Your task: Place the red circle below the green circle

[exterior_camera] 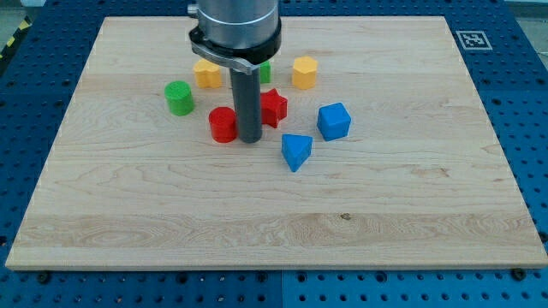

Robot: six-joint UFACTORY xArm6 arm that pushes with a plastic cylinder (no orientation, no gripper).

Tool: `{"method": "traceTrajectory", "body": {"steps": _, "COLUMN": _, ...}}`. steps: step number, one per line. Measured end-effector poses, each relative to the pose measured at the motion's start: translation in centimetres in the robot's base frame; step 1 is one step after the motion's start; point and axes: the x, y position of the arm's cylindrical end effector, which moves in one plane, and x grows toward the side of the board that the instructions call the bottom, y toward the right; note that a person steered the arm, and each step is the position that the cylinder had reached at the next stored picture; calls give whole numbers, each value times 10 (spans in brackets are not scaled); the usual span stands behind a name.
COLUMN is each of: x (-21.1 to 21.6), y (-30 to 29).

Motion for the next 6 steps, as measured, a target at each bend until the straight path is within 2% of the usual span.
{"method": "traceTrajectory", "body": {"steps": 3, "x": -16, "y": 3}}
{"method": "traceTrajectory", "body": {"steps": 6, "x": -20, "y": -56}}
